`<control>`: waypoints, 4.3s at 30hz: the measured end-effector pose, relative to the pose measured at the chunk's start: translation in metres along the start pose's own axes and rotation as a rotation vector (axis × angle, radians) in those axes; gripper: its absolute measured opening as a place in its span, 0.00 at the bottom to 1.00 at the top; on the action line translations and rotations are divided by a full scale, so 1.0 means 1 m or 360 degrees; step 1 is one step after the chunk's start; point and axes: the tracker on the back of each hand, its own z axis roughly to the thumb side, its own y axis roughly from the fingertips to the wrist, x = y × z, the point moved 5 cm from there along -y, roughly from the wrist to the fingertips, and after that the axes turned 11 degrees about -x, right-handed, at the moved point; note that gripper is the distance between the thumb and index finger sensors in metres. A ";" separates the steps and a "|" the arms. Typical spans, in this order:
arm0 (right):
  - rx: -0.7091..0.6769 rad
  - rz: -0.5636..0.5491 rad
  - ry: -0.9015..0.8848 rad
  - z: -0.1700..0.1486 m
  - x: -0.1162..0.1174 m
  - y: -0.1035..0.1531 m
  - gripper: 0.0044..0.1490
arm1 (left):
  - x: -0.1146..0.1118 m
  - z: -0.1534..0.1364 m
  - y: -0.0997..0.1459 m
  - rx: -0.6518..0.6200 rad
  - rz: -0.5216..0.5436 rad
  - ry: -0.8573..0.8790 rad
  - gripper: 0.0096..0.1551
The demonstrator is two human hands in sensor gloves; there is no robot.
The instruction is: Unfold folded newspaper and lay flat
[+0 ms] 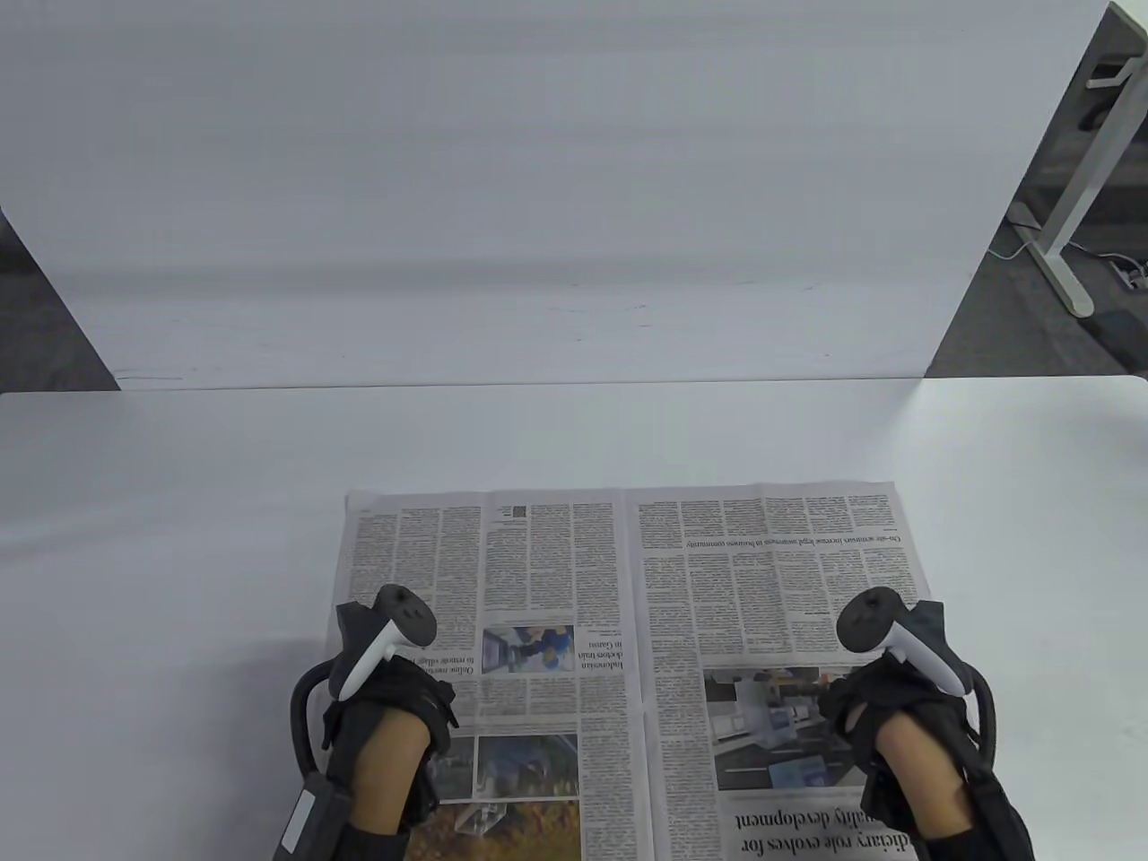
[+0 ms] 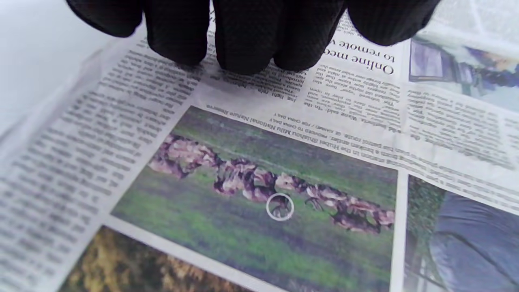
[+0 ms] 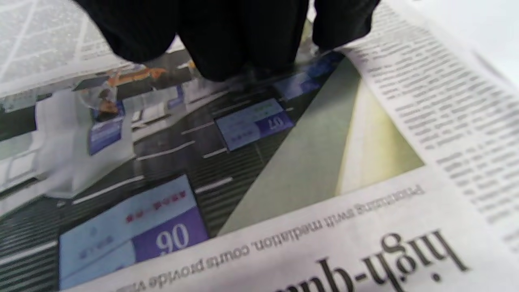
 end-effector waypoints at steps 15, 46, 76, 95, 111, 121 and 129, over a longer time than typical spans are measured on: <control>-0.0203 0.0006 -0.0100 -0.001 -0.028 0.024 0.40 | 0.022 -0.008 0.023 0.0005 0.0043 0.0017 0.36; -0.0347 -0.1009 0.0383 0.086 -0.128 0.015 0.51 | 0.119 0.075 0.039 -0.0296 0.0975 -0.0236 0.45; -0.0553 -0.0365 0.0230 0.145 -0.006 -0.106 0.48 | 0.005 0.134 -0.084 -0.0595 0.0321 -0.0208 0.47; -0.0295 -0.0456 0.0052 0.067 -0.042 -0.121 0.49 | 0.036 0.076 -0.107 -0.0418 0.0388 0.0027 0.47; -0.0054 -0.0520 -0.0114 -0.032 -0.064 -0.113 0.50 | 0.054 -0.024 -0.107 -0.0139 0.0455 0.0270 0.47; 0.0018 -0.0539 -0.0166 -0.064 -0.066 -0.106 0.50 | 0.053 -0.047 -0.102 -0.0089 0.0463 0.0275 0.47; -0.0054 -0.0614 -0.0004 -0.045 -0.073 -0.084 0.49 | 0.065 -0.038 -0.077 -0.0209 0.0646 0.0271 0.48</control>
